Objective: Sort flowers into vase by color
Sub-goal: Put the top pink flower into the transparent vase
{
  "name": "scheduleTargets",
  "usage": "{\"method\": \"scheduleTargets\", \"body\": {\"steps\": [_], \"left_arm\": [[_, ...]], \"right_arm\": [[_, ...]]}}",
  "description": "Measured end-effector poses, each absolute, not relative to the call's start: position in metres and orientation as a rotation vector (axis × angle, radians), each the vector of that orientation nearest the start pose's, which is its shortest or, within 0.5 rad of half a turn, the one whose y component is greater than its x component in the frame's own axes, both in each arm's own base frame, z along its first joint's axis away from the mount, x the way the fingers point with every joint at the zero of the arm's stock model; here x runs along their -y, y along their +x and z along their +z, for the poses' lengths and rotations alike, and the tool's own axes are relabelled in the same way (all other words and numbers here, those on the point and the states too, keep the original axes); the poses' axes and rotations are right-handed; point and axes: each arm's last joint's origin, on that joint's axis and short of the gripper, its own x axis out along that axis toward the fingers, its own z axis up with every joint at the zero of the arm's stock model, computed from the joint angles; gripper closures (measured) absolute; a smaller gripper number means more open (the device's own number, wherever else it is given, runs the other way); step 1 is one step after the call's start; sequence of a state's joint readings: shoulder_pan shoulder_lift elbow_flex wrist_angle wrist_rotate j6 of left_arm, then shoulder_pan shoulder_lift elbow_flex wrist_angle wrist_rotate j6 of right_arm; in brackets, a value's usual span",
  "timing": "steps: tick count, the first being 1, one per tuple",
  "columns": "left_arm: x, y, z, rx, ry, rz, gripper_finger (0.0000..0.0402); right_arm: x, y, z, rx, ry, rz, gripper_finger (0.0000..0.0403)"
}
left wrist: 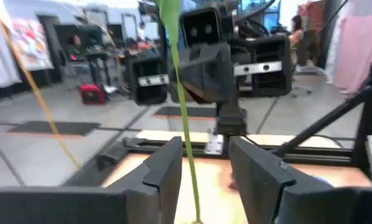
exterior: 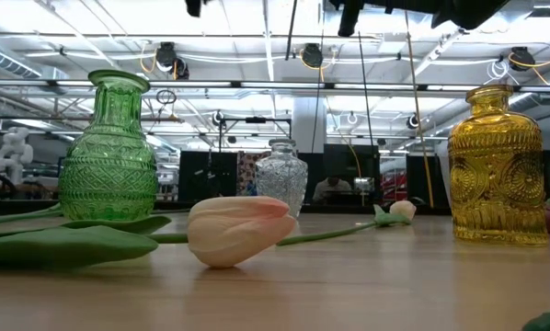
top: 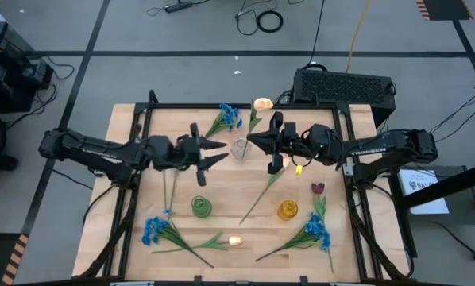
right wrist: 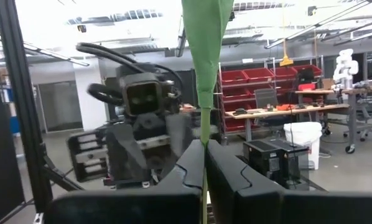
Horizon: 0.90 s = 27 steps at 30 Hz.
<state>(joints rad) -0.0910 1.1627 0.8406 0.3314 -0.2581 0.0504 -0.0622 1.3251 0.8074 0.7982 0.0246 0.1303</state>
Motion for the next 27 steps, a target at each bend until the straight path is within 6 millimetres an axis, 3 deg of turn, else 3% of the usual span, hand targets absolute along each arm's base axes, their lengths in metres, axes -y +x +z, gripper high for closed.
{"method": "scheduleTargets", "body": {"steps": [5,11,22,27], "left_arm": [[0.002,0.283,0.322,-0.027,0.034,0.155,0.0187],[-0.001,0.303,0.320,-0.023,0.034,0.159,0.0130],[0.000,0.321,0.322,0.012,0.057,0.147,0.0124],[0.000,0.322,0.322,0.021,0.060,0.148,0.0146]], "right_arm": [[0.013,0.291,0.317,0.286,0.119,-0.049,0.0403],[0.012,0.291,0.318,0.288,0.113,-0.044,0.0403],[0.012,0.292,0.315,0.259,0.090,-0.049,0.0403],[0.012,0.292,0.315,0.256,0.083,-0.050,0.0403]]}}
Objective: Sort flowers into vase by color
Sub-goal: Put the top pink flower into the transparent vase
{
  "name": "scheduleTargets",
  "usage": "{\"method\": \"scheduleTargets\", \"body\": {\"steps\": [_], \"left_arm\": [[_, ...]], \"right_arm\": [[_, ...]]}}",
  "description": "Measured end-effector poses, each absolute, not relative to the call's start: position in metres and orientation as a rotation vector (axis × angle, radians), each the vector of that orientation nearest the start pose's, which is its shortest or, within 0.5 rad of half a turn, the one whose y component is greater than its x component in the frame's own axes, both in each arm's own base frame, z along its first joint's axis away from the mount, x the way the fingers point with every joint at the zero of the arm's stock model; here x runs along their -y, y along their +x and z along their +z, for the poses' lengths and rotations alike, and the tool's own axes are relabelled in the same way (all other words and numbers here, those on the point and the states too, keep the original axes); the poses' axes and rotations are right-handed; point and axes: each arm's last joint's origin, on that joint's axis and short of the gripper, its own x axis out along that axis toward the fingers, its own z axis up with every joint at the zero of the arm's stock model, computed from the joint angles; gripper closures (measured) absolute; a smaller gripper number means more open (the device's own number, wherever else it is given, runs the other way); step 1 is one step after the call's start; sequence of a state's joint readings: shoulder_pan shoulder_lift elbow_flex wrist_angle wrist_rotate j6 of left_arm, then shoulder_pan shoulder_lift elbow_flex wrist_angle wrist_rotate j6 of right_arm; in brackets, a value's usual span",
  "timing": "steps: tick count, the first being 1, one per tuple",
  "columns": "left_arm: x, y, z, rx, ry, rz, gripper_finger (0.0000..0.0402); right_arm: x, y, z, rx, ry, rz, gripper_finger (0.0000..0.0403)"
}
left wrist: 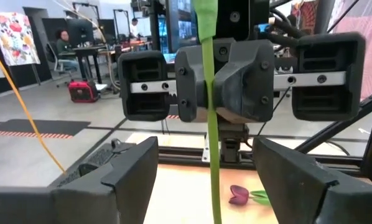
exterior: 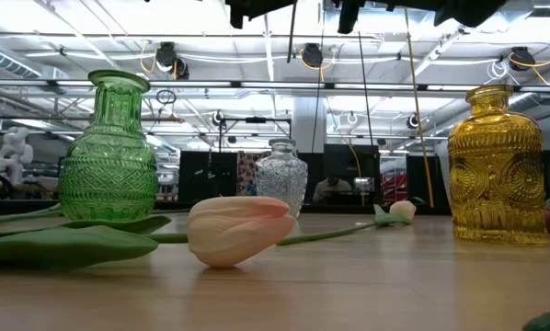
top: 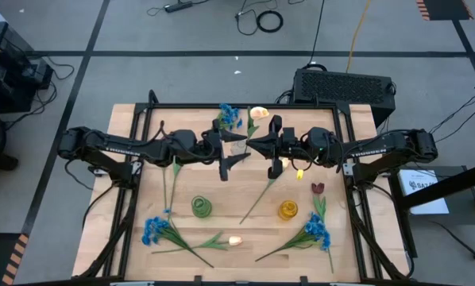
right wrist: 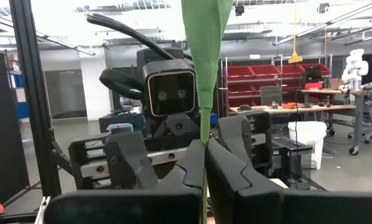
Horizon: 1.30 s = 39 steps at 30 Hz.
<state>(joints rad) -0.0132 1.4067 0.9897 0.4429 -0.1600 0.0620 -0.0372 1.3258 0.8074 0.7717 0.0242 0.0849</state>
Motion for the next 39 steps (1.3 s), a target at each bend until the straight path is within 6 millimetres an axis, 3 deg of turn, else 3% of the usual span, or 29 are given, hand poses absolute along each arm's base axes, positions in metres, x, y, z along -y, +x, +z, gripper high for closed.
{"method": "scheduleTargets", "body": {"steps": [20,34,39], "left_arm": [[-0.0028,0.3210,0.3245,0.045,0.027,0.182,0.0263],[-0.0023,0.3212,0.3242,0.043,0.028,0.152,0.0388],[-0.0021,0.3212,0.3236,0.039,0.028,0.140,0.0393]], "right_arm": [[0.0116,0.2920,0.3141,0.249,0.064,-0.053,0.0403],[0.0119,0.2922,0.3127,0.234,0.064,-0.058,0.0403],[0.0117,0.2924,0.3112,0.216,0.065,-0.057,0.0390]]}}
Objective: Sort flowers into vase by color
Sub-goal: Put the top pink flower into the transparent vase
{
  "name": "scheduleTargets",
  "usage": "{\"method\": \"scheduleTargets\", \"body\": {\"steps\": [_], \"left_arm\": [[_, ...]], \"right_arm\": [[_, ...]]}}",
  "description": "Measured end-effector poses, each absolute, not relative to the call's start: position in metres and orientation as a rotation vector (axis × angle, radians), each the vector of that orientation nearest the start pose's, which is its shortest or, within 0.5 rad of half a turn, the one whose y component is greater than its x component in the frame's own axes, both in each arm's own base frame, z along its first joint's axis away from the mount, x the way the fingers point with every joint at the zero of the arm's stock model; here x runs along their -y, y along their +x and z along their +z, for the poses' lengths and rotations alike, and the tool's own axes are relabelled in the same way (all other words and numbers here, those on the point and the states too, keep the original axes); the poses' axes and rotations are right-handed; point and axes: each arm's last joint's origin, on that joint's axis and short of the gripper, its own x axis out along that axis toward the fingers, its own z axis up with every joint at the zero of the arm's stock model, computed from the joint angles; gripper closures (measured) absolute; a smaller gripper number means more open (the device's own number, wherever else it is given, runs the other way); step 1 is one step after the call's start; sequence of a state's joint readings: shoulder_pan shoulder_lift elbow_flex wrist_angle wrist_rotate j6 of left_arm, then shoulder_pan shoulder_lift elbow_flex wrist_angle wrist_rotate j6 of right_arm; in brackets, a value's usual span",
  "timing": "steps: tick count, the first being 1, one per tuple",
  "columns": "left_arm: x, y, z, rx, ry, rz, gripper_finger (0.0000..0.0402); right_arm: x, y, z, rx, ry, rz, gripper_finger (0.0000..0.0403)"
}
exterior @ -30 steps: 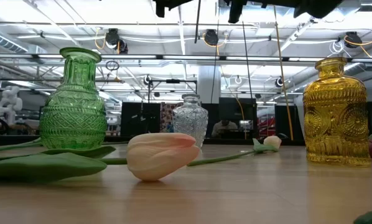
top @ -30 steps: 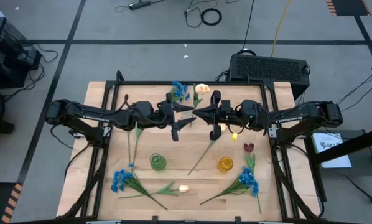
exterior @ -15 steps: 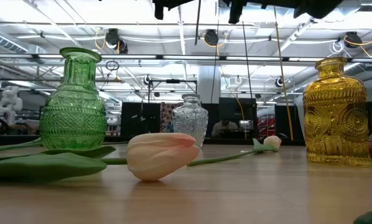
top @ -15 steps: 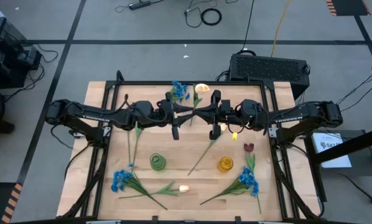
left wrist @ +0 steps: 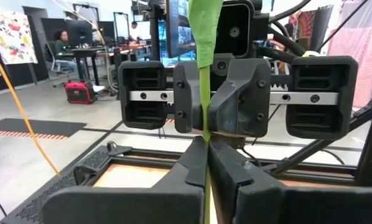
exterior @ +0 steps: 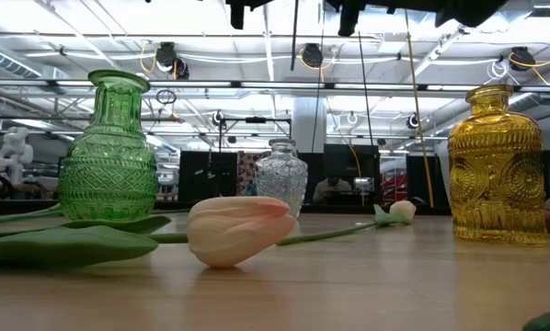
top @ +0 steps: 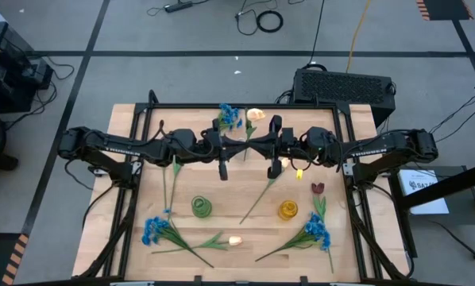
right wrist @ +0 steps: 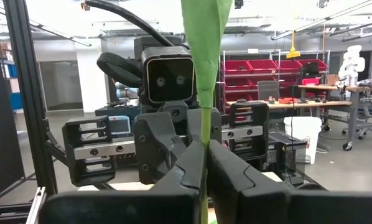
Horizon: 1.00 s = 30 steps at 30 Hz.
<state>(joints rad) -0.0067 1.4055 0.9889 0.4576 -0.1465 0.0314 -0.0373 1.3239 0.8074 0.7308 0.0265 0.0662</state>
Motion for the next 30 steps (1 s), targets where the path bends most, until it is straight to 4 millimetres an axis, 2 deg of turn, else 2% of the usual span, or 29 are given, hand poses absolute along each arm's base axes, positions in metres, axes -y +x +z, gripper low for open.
{"method": "scheduleTargets", "body": {"steps": [14,24,27,30], "left_arm": [[-0.001,0.317,0.327,0.037,0.029,0.094,0.0393],[0.000,0.285,0.363,0.145,0.067,0.075,0.0393],[0.000,0.276,0.372,0.186,0.126,0.076,0.0393],[-0.004,0.269,0.381,0.244,0.168,0.068,0.0393]], "right_arm": [[0.011,0.292,0.311,0.209,0.085,-0.057,0.0269],[0.011,0.266,0.338,0.271,0.110,-0.063,0.0170],[0.012,0.253,0.342,0.221,0.106,-0.102,0.0152],[0.011,0.243,0.339,0.113,0.124,-0.111,0.0146]]}}
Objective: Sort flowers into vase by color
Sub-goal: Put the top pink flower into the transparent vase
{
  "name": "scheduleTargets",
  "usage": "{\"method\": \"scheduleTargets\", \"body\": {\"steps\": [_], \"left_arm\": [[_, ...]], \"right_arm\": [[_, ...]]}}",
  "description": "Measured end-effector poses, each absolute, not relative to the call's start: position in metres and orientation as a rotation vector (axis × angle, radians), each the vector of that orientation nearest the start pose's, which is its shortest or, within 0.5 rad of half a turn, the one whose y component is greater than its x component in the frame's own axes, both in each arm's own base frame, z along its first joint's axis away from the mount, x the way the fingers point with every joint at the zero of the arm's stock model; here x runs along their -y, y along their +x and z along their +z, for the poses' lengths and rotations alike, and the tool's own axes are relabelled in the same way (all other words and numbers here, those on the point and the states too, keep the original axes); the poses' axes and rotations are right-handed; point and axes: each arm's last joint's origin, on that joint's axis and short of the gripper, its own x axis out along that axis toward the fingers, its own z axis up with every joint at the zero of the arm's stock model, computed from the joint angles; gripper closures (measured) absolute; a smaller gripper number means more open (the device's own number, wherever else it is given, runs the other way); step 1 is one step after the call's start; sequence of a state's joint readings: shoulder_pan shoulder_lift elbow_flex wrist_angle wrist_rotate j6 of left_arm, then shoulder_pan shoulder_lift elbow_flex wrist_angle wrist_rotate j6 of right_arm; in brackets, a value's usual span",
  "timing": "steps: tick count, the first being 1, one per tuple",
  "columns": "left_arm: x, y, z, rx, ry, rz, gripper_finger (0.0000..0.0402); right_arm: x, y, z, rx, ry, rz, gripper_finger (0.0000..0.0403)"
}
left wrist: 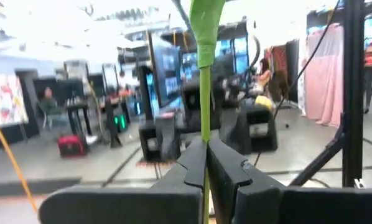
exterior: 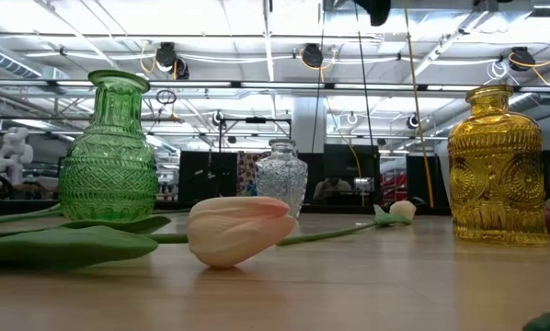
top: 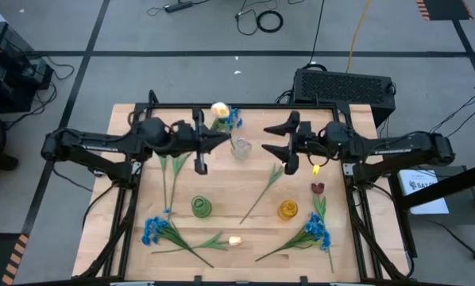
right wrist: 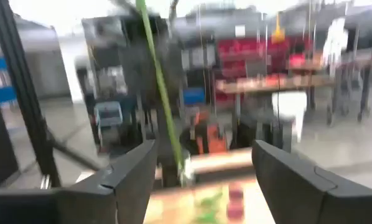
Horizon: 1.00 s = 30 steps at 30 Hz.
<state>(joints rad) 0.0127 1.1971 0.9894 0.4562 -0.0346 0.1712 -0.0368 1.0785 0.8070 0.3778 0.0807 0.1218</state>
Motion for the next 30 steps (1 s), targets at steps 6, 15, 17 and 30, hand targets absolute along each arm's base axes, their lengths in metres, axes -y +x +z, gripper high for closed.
{"method": "scheduleTargets", "body": {"steps": [6,15,17,30], "left_arm": [[-0.026,0.263,0.393,0.361,0.195,0.060,0.0393],[-0.065,0.267,0.363,0.398,0.136,0.048,0.0393],[-0.070,0.269,0.350,0.395,0.135,0.051,0.0393],[-0.095,0.299,0.281,0.269,0.103,0.124,0.0393]], "right_arm": [[0.002,0.238,0.325,-0.051,0.187,-0.086,0.0145],[-0.020,0.244,0.318,-0.098,0.184,0.003,0.0145],[-0.020,0.243,0.319,-0.095,0.182,0.001,0.0145],[-0.020,0.242,0.317,-0.117,0.157,0.001,0.0145]]}}
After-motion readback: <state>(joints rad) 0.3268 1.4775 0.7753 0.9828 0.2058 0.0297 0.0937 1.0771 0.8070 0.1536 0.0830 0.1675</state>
